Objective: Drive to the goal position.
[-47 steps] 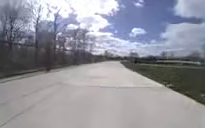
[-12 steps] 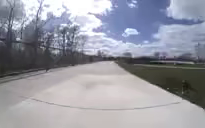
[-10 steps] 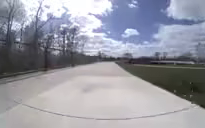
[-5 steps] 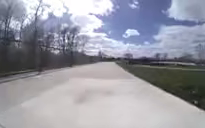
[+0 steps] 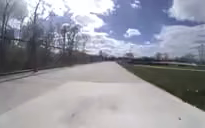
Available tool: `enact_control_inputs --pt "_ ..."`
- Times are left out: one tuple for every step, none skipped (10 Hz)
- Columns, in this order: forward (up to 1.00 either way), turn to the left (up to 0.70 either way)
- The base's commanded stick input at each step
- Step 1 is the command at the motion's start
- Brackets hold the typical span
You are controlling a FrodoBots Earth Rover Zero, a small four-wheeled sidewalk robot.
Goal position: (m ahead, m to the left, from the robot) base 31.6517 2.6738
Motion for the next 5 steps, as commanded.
enact_control_inputs --pt "1.0 0.0" --pt "1.0 0.0" --pt "1.0 0.0" --pt "1.0 0.0" --pt "1.0 0.0"
